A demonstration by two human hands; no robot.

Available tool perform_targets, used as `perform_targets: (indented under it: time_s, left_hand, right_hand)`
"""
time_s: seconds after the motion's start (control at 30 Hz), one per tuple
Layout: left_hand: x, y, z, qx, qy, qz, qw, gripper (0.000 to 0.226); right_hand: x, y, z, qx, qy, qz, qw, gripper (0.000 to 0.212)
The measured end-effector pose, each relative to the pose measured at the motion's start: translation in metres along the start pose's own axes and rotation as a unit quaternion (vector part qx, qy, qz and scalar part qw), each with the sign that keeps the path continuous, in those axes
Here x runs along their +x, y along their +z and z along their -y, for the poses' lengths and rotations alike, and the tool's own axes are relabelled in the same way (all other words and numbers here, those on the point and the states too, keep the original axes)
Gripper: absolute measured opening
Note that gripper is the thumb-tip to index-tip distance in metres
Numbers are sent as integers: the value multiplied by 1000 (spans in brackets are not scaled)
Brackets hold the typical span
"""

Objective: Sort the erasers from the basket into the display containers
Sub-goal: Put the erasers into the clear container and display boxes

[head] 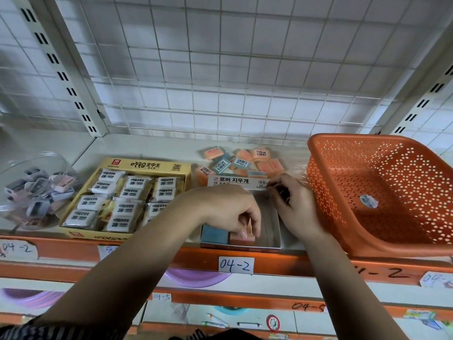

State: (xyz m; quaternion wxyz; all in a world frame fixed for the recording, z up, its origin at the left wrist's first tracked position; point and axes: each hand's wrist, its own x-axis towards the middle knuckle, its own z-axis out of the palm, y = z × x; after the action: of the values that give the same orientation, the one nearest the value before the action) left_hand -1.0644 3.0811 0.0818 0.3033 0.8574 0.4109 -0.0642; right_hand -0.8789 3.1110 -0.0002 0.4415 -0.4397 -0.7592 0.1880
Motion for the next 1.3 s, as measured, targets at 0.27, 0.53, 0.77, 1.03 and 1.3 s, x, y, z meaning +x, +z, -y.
perform_targets:
  time_s: [0.27, 0.53, 0.77, 1.03, 1.3]
  left_hand:
    - [4, 3, 0, 49, 24, -20, 998, 21]
    - [4, 7, 4, 48, 34, -28, 998, 23]
    - [-8, -21, 23, -49, 8, -230, 972, 18]
    - [-13, -38, 44, -118, -44, -422, 898, 9]
    - [-11, -38, 70, -124, -100, -420, 893, 9]
  right_hand:
    - [0, 1, 0, 5, 9, -4, 1000, 17]
    - [-1, 1, 0, -6, 20, 2, 1000, 19]
    - [27, -7, 12, -119, 21, -44, 992, 13]
    - [88, 10, -2, -199, 108, 39, 973, 30]
    - [109, 24, -25, -253, 135, 90, 954, 28]
